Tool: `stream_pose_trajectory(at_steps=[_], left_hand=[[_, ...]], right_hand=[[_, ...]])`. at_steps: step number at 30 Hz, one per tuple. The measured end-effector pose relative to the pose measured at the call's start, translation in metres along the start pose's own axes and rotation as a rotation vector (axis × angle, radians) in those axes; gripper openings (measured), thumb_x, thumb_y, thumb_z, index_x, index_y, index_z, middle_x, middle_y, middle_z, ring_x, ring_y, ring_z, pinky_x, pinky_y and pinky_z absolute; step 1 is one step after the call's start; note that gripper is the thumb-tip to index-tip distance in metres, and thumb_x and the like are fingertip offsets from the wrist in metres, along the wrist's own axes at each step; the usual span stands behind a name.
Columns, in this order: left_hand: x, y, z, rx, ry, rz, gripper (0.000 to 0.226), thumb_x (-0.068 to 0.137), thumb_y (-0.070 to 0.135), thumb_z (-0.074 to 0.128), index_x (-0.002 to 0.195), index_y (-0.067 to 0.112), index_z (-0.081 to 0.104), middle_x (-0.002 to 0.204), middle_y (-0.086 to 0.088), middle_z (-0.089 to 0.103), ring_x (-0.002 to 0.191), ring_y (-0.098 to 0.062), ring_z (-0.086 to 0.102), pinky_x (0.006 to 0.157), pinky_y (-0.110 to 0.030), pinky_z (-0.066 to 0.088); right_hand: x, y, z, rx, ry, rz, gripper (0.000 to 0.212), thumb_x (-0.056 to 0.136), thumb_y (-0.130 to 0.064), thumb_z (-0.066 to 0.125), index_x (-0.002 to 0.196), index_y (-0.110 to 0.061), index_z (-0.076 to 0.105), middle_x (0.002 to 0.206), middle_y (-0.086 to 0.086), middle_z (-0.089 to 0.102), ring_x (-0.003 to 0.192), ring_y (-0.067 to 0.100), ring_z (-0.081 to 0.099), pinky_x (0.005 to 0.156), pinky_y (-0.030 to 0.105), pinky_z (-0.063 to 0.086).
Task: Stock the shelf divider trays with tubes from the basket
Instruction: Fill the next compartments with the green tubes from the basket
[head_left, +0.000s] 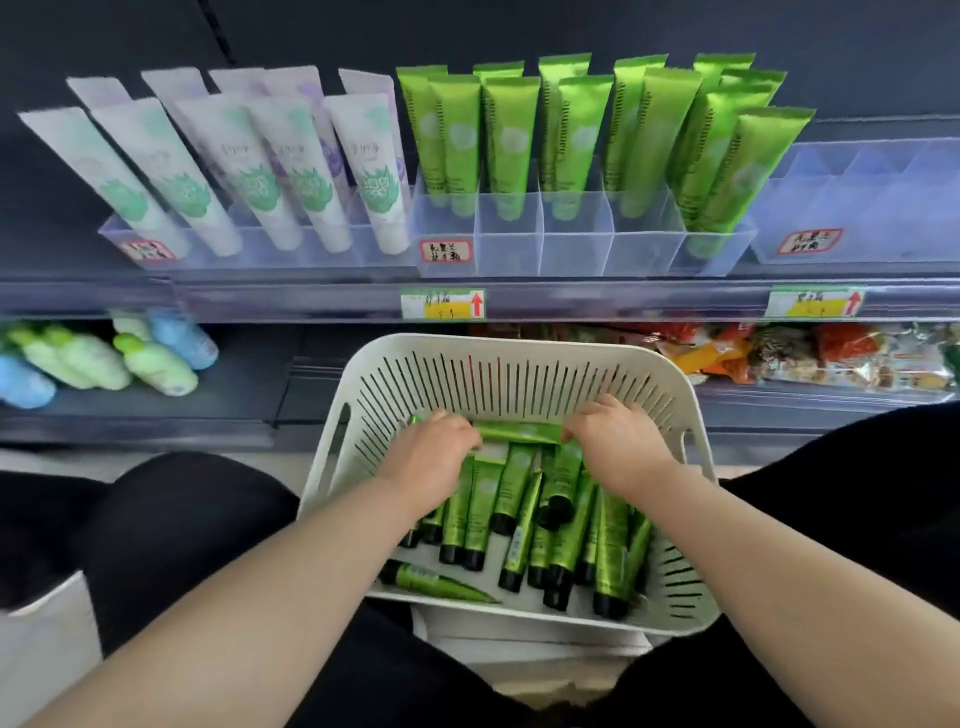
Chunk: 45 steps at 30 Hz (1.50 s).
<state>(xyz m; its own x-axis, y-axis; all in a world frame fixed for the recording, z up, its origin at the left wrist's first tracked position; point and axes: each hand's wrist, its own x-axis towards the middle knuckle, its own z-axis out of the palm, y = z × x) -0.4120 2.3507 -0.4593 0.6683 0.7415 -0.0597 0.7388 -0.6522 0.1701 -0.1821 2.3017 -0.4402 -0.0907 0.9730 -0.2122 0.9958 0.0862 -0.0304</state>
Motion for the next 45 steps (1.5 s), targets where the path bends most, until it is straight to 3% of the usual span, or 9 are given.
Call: stream_pose_trajectory(at_steps=[5,8,17,21,26,31,37,40,45], left_hand=[[-0.019,-0.015,0.028,-0.068,-0.106,-0.135,0.053,0.083,-0.009,0.056,0.125,0.023,0.061,0.127,0.004,0.059,0.118,-0.015,0.052,0.097,-0.036,0.050],[-0.014,-0.016,0.033,-0.126,-0.079,-0.180,0.049,0.086,-0.008,0.054,0.125,0.021,0.060,0.130,0.004,0.058,0.120,-0.015,0.051,0.096,-0.034,0.050],[-0.005,-0.018,0.042,-0.201,-0.070,-0.241,0.047,0.088,-0.007,0.053,0.126,0.019,0.059,0.130,0.000,0.058,0.121,-0.018,0.052,0.096,-0.033,0.049],[-0.004,-0.017,0.043,-0.225,-0.036,-0.244,0.044,0.089,-0.006,0.052,0.124,0.019,0.060,0.126,-0.001,0.060,0.120,-0.019,0.052,0.099,-0.033,0.046],[-0.007,-0.016,0.043,-0.216,-0.049,-0.221,0.043,0.089,-0.005,0.054,0.124,0.019,0.060,0.128,-0.001,0.059,0.122,-0.020,0.051,0.101,-0.034,0.045],[-0.009,-0.020,0.043,-0.205,-0.069,-0.267,0.044,0.090,-0.004,0.054,0.127,0.018,0.058,0.134,0.000,0.055,0.127,-0.020,0.048,0.101,-0.034,0.045],[-0.004,-0.020,0.043,-0.184,-0.086,-0.311,0.044,0.089,-0.003,0.056,0.129,0.016,0.056,0.126,-0.002,0.059,0.118,-0.020,0.052,0.091,-0.033,0.051],[0.002,-0.018,0.044,-0.160,-0.100,-0.307,0.043,0.090,0.000,0.057,0.130,0.014,0.054,0.125,-0.004,0.059,0.118,-0.022,0.051,0.094,-0.034,0.049],[0.017,-0.014,0.048,-0.136,-0.163,-0.295,0.035,0.091,0.002,0.055,0.125,0.009,0.055,0.116,-0.007,0.058,0.108,-0.022,0.054,0.090,-0.034,0.048]], right_hand=[[0.004,-0.010,0.040,0.064,-0.326,0.073,0.052,0.084,0.000,0.047,0.132,-0.020,0.047,0.125,0.008,0.053,0.111,0.028,0.054,0.092,0.044,0.048],[0.005,-0.016,0.056,0.157,-0.407,0.102,0.069,0.081,0.007,0.044,0.145,-0.018,0.033,0.149,0.015,0.029,0.123,0.033,0.047,0.097,0.041,0.047],[-0.006,-0.038,0.049,0.152,-0.429,-0.051,0.055,0.080,0.000,0.049,0.127,-0.027,0.058,0.126,-0.002,0.058,0.107,0.019,0.059,0.090,0.036,0.051],[0.000,-0.032,0.052,0.201,-0.222,0.050,0.030,0.090,-0.021,0.055,0.117,-0.033,0.061,0.114,-0.007,0.065,0.110,0.017,0.056,0.098,0.040,0.043],[0.012,-0.029,0.062,0.134,-0.395,0.155,0.073,0.085,-0.060,0.054,0.141,-0.019,0.034,0.138,0.009,0.048,0.129,0.026,0.042,0.105,0.045,0.031],[0.016,-0.043,0.057,0.108,-0.328,0.179,0.078,0.070,-0.062,0.069,0.129,-0.018,0.045,0.113,0.005,0.061,0.109,0.026,0.054,0.091,0.041,0.039],[0.008,-0.042,0.049,-0.057,-0.322,0.258,0.092,0.062,-0.079,0.060,0.126,-0.016,0.043,0.117,0.006,0.059,0.111,0.027,0.053,0.093,0.045,0.038],[0.007,-0.040,0.045,-0.027,-0.384,0.244,0.085,0.060,-0.071,0.070,0.121,-0.017,0.046,0.105,0.004,0.062,0.102,0.025,0.057,0.091,0.042,0.041],[0.007,-0.036,0.027,0.528,-0.416,0.249,0.064,0.064,-0.032,0.085,0.118,-0.026,0.052,0.100,-0.005,0.060,0.089,0.015,0.058,0.068,0.027,0.052]])
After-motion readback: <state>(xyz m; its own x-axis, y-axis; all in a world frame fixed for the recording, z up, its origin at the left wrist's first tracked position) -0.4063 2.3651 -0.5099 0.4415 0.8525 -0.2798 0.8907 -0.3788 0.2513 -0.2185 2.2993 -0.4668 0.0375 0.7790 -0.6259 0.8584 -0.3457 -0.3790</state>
